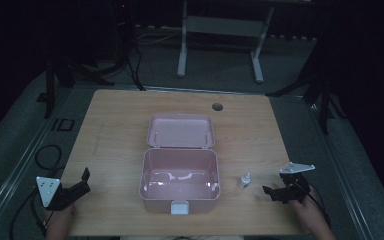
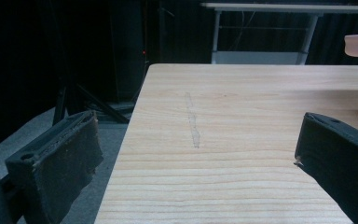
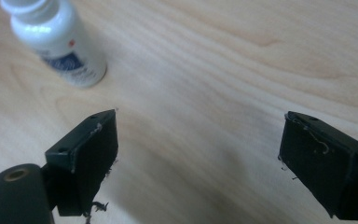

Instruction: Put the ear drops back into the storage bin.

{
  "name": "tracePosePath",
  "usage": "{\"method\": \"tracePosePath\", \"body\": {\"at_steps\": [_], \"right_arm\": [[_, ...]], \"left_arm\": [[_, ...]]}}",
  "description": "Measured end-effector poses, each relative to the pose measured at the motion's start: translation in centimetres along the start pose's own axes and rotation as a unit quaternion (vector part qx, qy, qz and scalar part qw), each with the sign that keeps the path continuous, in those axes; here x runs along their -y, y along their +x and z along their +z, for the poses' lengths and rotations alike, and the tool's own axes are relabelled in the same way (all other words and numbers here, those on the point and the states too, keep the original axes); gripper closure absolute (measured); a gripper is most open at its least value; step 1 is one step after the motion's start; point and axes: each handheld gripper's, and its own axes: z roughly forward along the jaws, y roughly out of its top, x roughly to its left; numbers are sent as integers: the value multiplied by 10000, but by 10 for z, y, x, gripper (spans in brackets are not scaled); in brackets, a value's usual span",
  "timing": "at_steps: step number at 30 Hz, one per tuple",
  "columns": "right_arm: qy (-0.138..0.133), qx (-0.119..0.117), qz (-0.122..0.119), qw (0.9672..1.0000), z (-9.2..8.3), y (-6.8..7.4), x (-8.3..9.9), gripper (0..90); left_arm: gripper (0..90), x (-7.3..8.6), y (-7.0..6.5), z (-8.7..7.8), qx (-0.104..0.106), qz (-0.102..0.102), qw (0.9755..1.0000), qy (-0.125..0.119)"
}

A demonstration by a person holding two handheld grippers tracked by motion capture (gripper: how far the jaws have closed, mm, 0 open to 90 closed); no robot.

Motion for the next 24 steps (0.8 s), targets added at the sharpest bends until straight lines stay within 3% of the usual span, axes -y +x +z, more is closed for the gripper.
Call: {"method": "tracePosePath", "body": {"at_steps": [1, 7, 9, 10, 14, 19, 24], "right_arm": [[0, 0, 0, 10000, 0, 0, 0, 112], [646, -119, -324, 9973, -5, -1, -7, 112], [722, -128, -374, 9966, -5, -1, -8, 112], [877, -163, -487, 9948, -5, 1, -9, 113], [1128, -205, -574, 9917, -5, 2, -12, 112], [1536, -272, -743, 9850, -2, 5, -17, 113], [1983, -368, -1097, 9733, -2, 13, -24, 113]], "left_arm": [[4, 0, 0, 0, 0, 0, 10000, 0], [5, 0, 0, 0, -12, 4, 10000, -5], [4, 0, 0, 0, -8, 6, 10000, 4], [4, 0, 0, 0, -10, 5, 10000, -6], [5, 0, 0, 0, -5, 11, 10000, 6], [5, 0, 0, 0, 5, 12, 10000, 7], [4, 0, -1, 0, 18, 71, 10000, 21]]}}
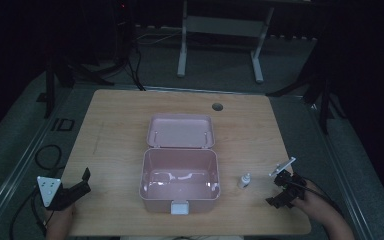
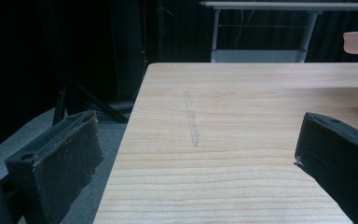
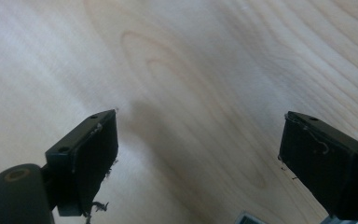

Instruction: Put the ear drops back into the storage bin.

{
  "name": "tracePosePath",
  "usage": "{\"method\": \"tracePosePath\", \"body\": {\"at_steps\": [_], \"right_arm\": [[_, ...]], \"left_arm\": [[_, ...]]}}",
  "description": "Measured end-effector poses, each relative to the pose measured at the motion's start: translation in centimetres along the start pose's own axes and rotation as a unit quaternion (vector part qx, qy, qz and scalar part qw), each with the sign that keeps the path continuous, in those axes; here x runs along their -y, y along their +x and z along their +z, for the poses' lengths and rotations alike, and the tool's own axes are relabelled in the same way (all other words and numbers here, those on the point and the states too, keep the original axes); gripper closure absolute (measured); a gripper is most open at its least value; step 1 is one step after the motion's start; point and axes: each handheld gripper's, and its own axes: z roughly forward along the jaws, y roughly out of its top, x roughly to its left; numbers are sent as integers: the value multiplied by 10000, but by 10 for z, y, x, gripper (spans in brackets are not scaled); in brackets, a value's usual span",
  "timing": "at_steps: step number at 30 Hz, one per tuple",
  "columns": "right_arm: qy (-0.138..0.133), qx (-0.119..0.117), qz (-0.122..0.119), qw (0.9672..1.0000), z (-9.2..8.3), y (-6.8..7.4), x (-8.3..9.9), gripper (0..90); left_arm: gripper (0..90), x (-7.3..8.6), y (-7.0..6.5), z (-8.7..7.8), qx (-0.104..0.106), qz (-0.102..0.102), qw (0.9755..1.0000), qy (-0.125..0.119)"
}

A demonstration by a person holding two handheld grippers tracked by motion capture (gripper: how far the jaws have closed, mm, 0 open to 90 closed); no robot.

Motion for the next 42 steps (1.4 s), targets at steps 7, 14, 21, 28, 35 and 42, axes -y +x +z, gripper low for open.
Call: {"method": "tracePosePath", "body": {"at_steps": [7, 14, 21, 28, 35, 42], "right_arm": [[685, -104, -500, 9963, -2, 7, -13, 114], [1535, -230, -589, 9861, -2, 10, -24, 114], [1751, -147, -639, 9824, -6, 9, -32, 114], [1613, -207, -791, 9835, -7, 6, -38, 150], [1737, -372, -905, 9799, -1, 7, -46, 143], [1687, -353, -970, 9803, 2, 9, -61, 145]], "left_arm": [[5, 0, 0, 0, 12, -16, 10000, 1], [5, 0, 0, 0, 30, 0, 10000, 2], [5, 0, 0, 0, 40, -2, 10000, 4], [4, 0, 0, 0, 50, 1, 10000, 5], [5, 0, 0, 0, 55, 4, 10000, 7], [4, 0, 0, 0, 63, 9, 10000, 7]]}}
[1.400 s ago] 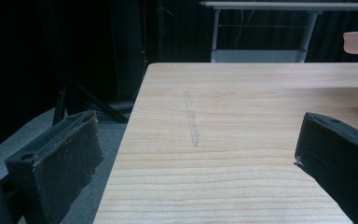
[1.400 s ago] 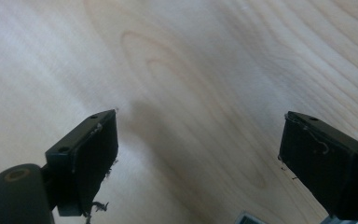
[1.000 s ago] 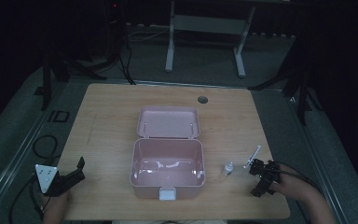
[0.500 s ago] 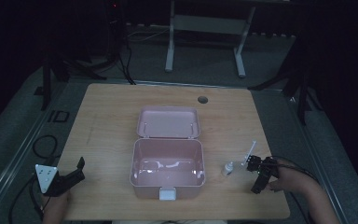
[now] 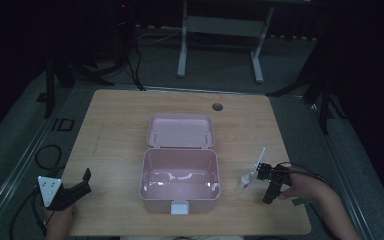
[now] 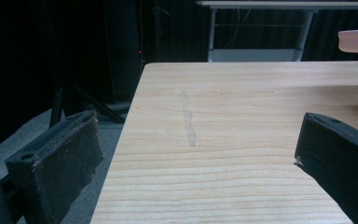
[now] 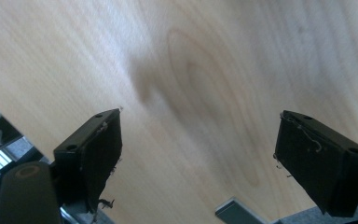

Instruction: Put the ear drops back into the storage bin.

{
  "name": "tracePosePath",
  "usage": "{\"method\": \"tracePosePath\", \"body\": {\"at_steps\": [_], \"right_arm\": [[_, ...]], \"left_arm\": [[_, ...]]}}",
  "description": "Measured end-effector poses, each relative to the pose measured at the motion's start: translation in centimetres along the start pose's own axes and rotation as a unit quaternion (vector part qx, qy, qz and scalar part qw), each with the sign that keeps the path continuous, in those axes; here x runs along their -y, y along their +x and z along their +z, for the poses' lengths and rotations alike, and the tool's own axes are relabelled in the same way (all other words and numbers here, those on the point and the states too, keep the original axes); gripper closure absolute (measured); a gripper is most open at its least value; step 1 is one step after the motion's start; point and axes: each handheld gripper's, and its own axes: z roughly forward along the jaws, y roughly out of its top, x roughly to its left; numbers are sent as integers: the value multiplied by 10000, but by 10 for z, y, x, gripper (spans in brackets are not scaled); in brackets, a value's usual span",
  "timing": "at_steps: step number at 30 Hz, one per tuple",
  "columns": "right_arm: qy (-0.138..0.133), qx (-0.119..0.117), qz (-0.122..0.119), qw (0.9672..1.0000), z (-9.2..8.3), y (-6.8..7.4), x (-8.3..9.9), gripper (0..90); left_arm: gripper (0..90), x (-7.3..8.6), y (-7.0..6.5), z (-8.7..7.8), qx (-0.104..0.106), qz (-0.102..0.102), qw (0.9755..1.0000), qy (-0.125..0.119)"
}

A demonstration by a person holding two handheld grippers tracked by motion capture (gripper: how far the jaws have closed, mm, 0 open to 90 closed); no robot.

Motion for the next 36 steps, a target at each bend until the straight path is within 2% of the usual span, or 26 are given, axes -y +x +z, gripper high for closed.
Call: {"method": "tracePosePath", "body": {"at_steps": [3, 6, 10, 16, 26, 36], "right_arm": [[31, 17, 18, 10000, -1, -1, -7, 175], [26, 50, -99, 9999, -3, -1, -14, 227], [-105, 22, -165, 9998, -8, 0, -23, 274], [-95, 22, -256, 9996, -8, -1, -35, 280], [-142, -119, -356, 9992, -5, 1, -55, 312], [-138, -117, -407, 9990, -4, -2, -68, 338]], "left_arm": [[5, 0, 0, 0, 6, 6, 10000, 0], [5, 0, 0, 0, 13, 8, 10000, -1], [4, 0, 0, 0, 29, 19, 10000, 2], [5, 0, 0, 0, 37, 21, 10000, 1], [4, 0, 0, 0, 47, 33, 10000, 1], [5, 0, -1, 0, 40, 51, 10000, -2]]}}
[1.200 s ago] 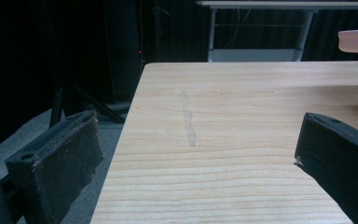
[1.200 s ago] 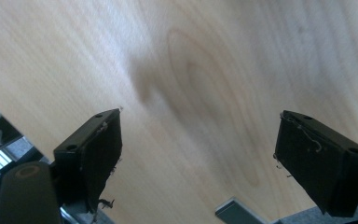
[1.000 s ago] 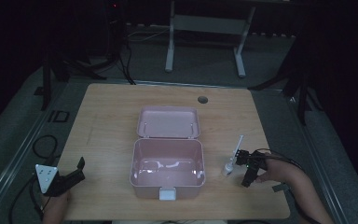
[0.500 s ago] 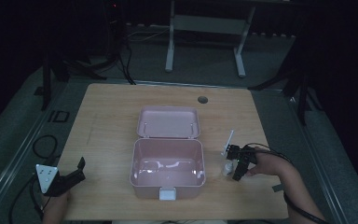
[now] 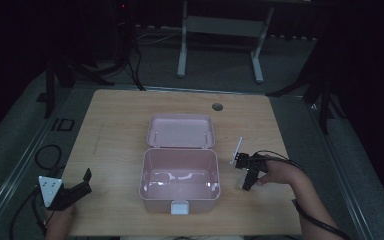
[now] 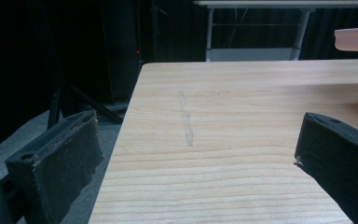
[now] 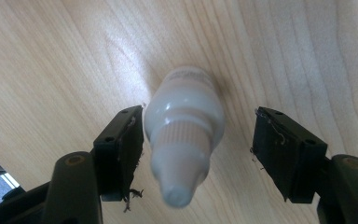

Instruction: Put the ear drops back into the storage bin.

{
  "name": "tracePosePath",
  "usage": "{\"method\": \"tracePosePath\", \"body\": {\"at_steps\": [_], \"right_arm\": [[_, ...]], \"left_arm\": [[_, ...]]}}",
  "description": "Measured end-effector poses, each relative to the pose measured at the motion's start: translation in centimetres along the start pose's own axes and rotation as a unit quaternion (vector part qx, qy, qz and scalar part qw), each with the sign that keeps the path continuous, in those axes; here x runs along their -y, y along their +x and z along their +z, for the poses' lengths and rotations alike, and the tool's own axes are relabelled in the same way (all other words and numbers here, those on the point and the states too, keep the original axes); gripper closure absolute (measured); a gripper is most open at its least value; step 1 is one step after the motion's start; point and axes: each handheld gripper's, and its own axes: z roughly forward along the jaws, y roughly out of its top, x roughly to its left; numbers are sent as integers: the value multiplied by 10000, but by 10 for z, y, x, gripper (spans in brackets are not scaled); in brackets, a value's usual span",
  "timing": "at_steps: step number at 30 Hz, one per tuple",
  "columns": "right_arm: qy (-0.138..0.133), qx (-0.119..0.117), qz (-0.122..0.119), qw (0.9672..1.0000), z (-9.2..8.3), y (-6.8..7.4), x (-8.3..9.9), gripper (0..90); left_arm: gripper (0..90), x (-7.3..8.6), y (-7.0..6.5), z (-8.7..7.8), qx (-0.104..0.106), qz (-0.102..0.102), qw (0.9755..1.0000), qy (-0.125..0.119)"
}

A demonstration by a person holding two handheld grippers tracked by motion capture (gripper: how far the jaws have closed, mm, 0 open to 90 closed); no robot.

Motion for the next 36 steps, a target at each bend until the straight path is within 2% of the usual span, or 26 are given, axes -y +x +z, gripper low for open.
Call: {"method": "tracePosePath", "body": {"at_steps": [5, 9, 18, 22, 25, 27, 32, 36], "right_arm": [[-55, -95, -46, 9999, 2, -1, -4, 356], [-40, -65, -70, 9999, 4, -1, -6, 400], [-40, -173, -76, 9998, 7, -1, -8, 492], [-20, -224, -152, 9996, 6, 1, -9, 568], [-46, -127, -246, 9996, 4, 1, -8, 594], [-46, -106, -238, 9996, 3, 1, -8, 595], [21, -161, -447, 9989, 4, 3, -5, 596], [79, -96, -578, 9983, 3, 3, -3, 597]], "left_arm": [[5, 0, 0, 0, 4, -1, 10000, 2], [4, 0, 0, 0, 4, 1, 10000, 1], [4, 0, 0, 0, 0, 7, 10000, 10], [4, 0, 0, 0, -6, 12, 10000, 17], [5, 0, 0, 0, -14, 3, 10000, 20], [5, 0, 0, 0, -22, -5, 10000, 20], [5, 0, 0, 1, -50, -39, 10000, 35], [5, 0, 0, 1, -40, -26, 10000, 31]]}}
